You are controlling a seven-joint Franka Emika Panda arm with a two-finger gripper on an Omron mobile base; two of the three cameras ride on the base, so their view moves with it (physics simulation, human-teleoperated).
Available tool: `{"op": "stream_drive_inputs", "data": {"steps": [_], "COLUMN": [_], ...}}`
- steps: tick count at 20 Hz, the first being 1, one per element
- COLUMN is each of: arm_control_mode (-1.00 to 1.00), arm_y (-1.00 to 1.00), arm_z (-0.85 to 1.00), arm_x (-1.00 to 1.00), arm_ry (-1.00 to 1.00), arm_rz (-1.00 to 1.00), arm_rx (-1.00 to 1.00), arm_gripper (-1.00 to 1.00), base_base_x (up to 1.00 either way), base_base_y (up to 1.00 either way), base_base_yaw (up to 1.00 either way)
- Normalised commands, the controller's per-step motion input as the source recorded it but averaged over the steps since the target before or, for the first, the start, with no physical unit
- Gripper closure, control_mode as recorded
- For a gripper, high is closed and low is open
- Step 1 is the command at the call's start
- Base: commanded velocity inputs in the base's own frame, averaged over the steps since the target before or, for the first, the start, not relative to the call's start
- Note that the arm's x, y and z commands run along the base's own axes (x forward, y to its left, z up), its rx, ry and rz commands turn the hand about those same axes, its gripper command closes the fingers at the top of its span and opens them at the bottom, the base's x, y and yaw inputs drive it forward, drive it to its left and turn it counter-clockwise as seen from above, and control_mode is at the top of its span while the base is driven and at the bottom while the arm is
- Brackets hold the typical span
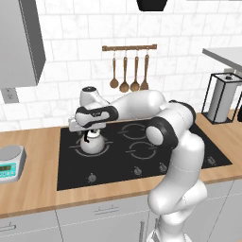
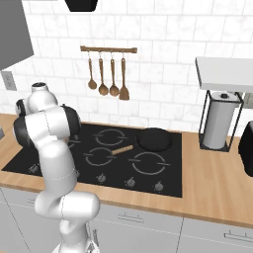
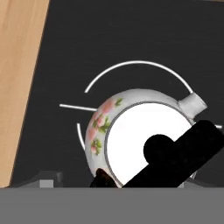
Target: Pick the kettle from the counter and place it on a stove burner. Then turn the burner on.
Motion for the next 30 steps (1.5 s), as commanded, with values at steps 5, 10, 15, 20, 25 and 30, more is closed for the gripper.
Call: {"op": "stream_drive_inputs", "data": {"steps": [5,10,15,20,25,30], "arm_control_mode": [-1.00,-1.00,-1.00,-1.00,-1.00,-1.00], "arm_y": [-0.04,0.00,0.00,0.00,0.00,-0.01], "arm_z": [0.00,0.00,0.00,0.00,0.00,0.13], "arm_x": [0.00,0.00,0.00,-0.05,-0.03,-0.06], "arm_ry": [0.00,0.00,0.00,0.00,0.00,-0.01], "arm_rz": [0.00,0.00,-0.06,-0.17,-0.19,-0.15], "arm_rx": [-0.01,-0.01,-0.03,0.00,0.00,0.00], "arm_gripper": [-1.00,-1.00,-1.00,-1.00,-1.00,-1.00], "base_base_x": [0.00,0.00,0.00,0.00,0.00,0.00], "base_base_y": [0.00,0.00,0.00,0.00,0.00,0.00], "base_base_yaw": [0.00,0.00,0.00,0.00,0.00,0.00]}}
